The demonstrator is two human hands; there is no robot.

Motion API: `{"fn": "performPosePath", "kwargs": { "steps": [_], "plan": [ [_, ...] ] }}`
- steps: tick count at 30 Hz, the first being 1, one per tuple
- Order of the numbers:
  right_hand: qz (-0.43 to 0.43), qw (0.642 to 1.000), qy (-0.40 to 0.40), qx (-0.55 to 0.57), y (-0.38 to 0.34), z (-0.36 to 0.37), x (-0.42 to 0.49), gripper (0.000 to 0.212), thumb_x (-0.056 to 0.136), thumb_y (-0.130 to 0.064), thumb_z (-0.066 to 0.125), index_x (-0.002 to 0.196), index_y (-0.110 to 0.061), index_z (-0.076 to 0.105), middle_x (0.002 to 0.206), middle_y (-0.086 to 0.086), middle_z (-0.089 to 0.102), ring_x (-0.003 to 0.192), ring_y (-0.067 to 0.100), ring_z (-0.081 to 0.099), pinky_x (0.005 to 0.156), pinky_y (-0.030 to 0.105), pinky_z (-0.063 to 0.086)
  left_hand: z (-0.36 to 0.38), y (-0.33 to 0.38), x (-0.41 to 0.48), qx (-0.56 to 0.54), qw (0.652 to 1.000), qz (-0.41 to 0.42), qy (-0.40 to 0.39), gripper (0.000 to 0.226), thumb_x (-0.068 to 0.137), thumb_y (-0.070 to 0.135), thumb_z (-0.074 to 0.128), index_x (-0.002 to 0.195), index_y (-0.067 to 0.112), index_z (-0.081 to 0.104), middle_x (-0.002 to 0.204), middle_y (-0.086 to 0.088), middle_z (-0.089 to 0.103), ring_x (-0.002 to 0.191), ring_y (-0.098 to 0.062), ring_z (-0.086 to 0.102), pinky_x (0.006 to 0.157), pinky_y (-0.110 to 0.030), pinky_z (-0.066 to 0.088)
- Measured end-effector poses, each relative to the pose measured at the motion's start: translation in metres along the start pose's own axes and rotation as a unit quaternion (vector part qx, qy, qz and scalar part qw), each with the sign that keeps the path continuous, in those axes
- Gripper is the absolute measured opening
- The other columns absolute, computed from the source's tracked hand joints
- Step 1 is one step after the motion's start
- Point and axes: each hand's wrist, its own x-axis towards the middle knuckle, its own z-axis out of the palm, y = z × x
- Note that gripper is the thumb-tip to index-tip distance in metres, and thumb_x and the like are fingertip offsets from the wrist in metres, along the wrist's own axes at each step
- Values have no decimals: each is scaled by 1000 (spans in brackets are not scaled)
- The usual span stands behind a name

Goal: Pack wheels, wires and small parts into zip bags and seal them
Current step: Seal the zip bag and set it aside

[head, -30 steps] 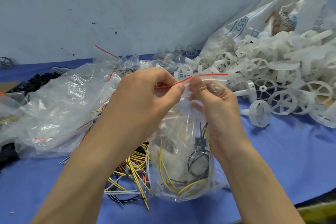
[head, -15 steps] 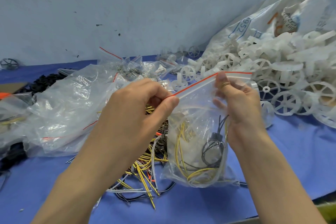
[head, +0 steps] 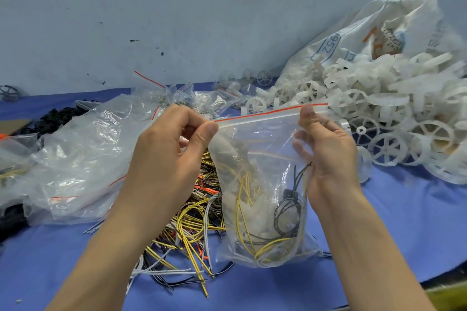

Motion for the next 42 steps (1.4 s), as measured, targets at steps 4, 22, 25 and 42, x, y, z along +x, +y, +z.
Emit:
{"fn": "performPosePath", "kwargs": {
  "steps": [4,22,25,42],
  "plan": [
    [6,1000,17,22,-2,-1,1,21,84,-30,76,72,-23,61,61,-14,60,53,2,52,66,22,48,3,-2,-2,13,1000,8,5,14,93,38,58,82,29,58,84,14,60,82,-9,59,71,-26,46],
    [-38,997,-64,-10,1,2,-4,16,91,-34,65,81,-21,68,72,-13,65,60,5,55,63,20,50,0,9,11,14,1000,10,-7,6,93,35,62,96,30,64,91,15,64,89,-2,61,77,-10,44],
    [-86,988,-115,-51,4,6,-12,16,81,-37,67,81,-22,68,72,-13,64,63,7,55,66,22,50,13,17,18,74,993,50,-71,19,92,37,61,107,26,66,103,11,62,97,-5,59,88,-18,43],
    [-110,992,-21,-57,6,7,-12,22,96,-21,64,74,-23,61,63,-14,59,62,3,51,64,18,45,54,50,15,94,987,74,-105,23,96,44,52,82,24,55,77,7,63,78,-20,61,70,-42,50]
  ]
}}
